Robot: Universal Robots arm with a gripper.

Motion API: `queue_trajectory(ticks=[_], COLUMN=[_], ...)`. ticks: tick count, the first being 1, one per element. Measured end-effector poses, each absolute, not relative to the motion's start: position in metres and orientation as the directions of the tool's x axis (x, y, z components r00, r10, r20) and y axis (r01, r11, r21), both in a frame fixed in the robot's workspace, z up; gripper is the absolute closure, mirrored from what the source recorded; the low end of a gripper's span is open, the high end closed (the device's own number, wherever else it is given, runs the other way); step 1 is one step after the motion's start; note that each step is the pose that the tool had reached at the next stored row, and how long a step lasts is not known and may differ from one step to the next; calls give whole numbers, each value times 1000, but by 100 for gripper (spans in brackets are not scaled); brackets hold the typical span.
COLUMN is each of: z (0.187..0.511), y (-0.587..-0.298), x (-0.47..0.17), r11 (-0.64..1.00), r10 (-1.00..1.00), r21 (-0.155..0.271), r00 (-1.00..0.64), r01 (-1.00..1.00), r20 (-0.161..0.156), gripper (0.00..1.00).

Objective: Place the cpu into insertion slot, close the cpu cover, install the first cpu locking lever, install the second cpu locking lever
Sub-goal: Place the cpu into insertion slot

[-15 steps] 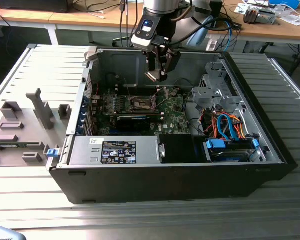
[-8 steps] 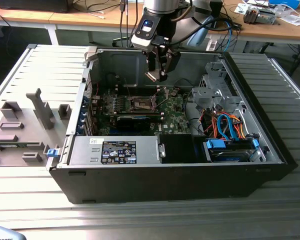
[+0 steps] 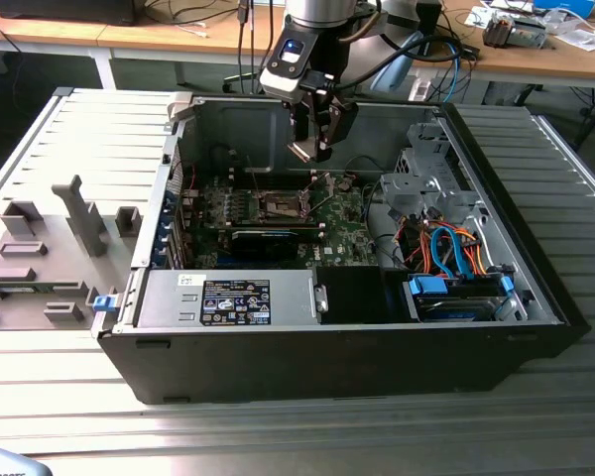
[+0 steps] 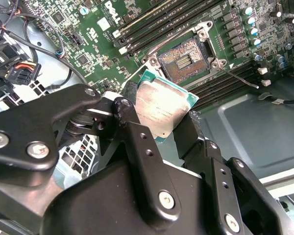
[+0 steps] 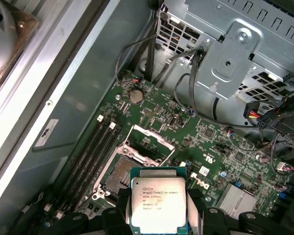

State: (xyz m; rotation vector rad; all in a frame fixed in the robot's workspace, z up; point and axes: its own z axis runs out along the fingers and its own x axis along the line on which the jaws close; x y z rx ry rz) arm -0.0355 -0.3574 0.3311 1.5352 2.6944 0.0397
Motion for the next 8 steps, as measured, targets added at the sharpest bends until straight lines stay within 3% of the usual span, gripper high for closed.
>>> queue_trajectory(ticks=[8], z=[331], y=[-357], x=[-36], r11=[505], r10=[863], r21=[42], r00=[-505], r01=[862], r20=[-22], gripper=[46])
